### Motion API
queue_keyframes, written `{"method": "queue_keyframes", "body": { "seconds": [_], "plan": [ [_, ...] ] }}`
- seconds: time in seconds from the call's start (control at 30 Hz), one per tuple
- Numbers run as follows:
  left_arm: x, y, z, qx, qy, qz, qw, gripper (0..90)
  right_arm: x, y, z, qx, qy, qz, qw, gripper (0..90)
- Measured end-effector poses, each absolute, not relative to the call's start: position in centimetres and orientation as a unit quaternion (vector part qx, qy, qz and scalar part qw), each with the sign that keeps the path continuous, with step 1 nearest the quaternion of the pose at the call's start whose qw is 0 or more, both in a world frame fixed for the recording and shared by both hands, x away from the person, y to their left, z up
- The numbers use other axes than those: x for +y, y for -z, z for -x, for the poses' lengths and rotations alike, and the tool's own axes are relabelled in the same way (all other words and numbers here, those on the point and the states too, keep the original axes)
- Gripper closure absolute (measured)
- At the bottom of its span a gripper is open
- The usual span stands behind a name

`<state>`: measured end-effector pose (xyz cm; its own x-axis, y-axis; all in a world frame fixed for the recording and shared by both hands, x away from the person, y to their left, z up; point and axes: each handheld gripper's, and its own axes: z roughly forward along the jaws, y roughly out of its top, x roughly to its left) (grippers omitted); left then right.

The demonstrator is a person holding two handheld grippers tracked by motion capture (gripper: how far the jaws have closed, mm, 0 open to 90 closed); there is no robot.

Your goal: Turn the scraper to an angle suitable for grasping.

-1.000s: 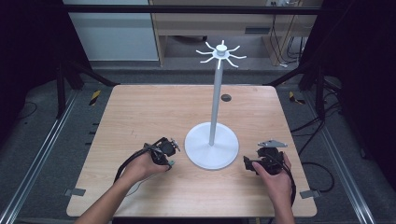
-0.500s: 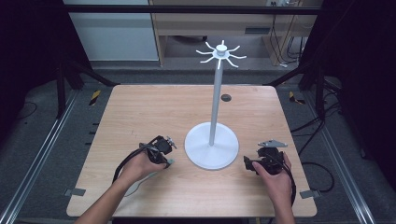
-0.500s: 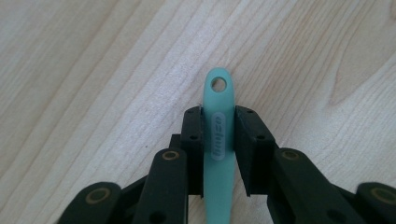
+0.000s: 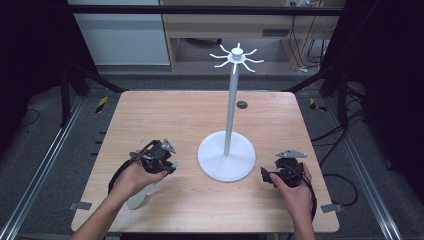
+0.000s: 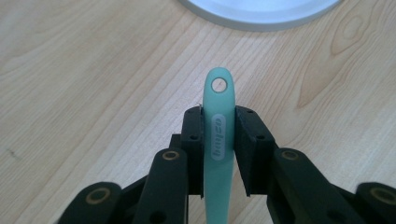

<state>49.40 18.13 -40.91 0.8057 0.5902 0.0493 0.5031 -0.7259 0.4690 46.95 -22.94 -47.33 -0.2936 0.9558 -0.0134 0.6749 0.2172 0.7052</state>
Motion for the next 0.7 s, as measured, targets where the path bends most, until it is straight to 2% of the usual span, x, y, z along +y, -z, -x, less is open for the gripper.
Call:
{"method": "queue_keyframes", "body": {
  "seconds": [0.7],
  "plan": [
    [22.0,34.7,-48.0,0.321,-0.166,-0.871,0.332,74.5,-22.8,47.4,-46.9,0.746,-0.300,-0.547,0.232,9.7]
  ]
}}
